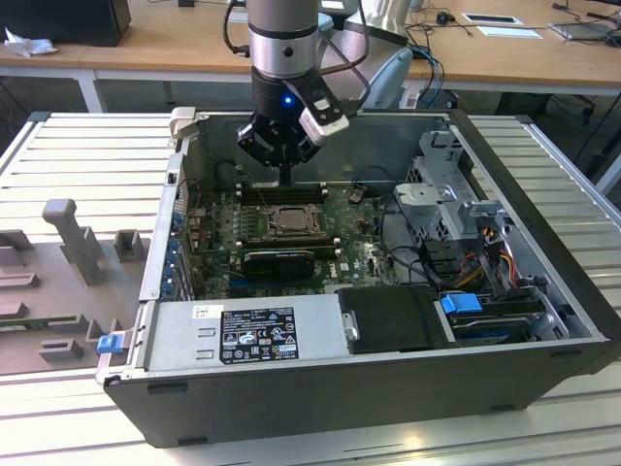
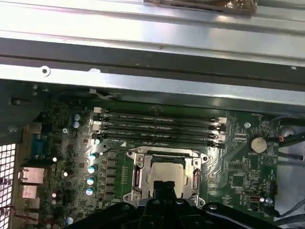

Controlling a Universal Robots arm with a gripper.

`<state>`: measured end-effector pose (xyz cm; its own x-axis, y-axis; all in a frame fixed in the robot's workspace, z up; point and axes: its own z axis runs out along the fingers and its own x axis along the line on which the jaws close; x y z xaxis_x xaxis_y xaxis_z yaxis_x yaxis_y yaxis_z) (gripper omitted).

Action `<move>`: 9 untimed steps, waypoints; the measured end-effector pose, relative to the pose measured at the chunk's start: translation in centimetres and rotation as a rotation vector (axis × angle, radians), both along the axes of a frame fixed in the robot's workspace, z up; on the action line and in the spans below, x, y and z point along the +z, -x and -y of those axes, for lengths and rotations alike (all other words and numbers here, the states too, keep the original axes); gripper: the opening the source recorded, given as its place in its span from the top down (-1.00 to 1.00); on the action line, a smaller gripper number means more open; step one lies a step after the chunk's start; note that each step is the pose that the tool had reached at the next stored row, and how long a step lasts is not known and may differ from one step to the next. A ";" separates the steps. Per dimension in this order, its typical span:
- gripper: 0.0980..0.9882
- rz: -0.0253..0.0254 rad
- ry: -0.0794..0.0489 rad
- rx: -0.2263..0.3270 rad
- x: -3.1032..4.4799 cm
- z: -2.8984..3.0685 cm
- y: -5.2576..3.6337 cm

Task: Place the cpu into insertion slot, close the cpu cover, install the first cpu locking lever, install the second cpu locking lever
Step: 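Install the first cpu locking lever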

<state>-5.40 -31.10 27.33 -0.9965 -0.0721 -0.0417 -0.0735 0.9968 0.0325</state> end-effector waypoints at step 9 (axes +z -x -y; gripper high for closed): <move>0.98 0.0004 -0.001 0.000 -0.82 -0.02 5.55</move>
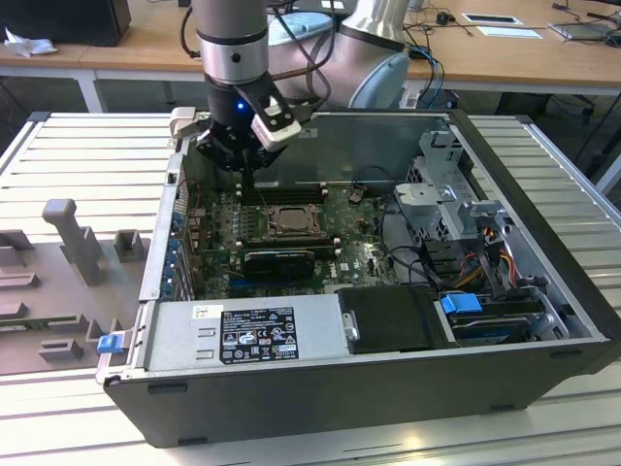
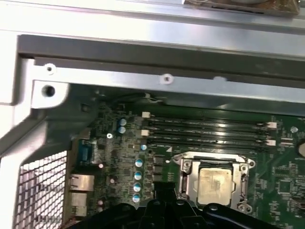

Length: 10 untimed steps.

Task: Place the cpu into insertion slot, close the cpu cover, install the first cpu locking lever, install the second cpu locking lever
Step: 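Install the first cpu locking lever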

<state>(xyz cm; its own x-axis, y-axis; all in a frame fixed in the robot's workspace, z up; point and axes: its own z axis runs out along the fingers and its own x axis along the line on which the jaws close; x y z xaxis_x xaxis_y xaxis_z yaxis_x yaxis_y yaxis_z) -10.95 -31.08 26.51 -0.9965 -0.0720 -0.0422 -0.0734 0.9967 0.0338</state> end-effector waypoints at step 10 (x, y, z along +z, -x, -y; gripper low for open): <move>0.98 -0.0002 0.000 -0.002 -0.51 -1.66 0.42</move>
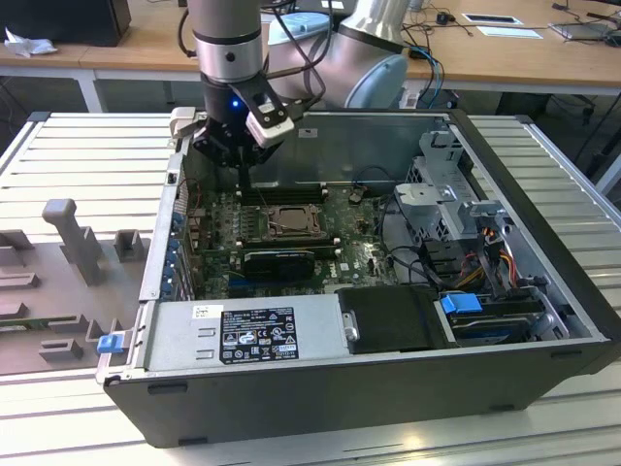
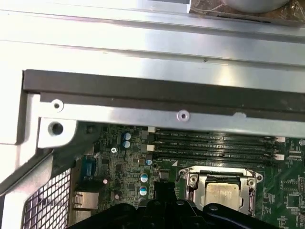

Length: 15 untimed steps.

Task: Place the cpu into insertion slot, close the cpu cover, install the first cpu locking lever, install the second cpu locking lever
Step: 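Install the first cpu locking lever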

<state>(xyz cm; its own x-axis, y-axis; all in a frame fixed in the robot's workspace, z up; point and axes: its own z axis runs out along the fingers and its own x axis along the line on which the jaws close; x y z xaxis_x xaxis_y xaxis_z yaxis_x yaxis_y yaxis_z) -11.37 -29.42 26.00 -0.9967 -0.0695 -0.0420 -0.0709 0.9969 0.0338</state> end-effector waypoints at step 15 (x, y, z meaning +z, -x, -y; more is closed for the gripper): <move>0.98 -0.0007 -0.031 -0.010 -0.82 -0.57 -5.73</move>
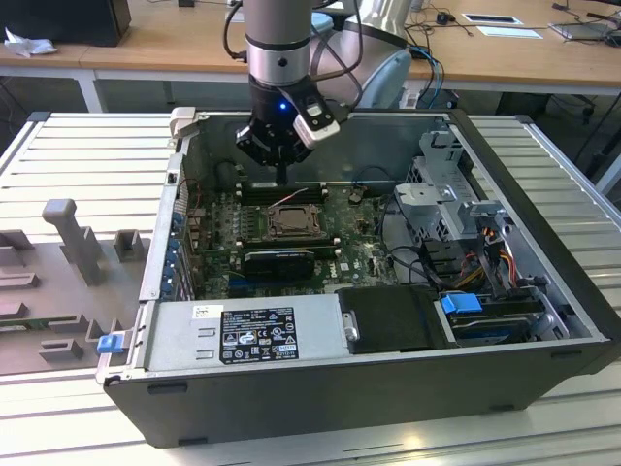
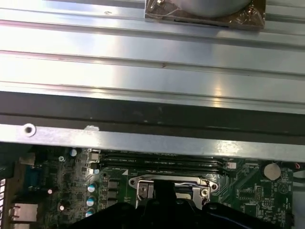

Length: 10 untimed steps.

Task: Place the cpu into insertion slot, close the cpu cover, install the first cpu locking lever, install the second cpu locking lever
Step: 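Install the first cpu locking lever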

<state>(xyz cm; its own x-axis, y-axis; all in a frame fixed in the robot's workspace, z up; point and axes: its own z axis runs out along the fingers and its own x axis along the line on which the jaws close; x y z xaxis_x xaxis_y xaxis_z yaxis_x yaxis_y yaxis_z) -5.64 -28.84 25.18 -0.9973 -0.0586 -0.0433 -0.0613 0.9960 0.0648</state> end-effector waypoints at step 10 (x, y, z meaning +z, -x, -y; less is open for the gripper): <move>0.98 -0.0047 0.000 -0.011 -2.04 -0.09 -1.13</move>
<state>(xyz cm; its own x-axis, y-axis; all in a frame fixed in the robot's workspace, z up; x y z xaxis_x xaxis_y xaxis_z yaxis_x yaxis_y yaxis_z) -4.51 -28.76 23.13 -0.9981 -0.0477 -0.0386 -0.0501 0.9966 0.0648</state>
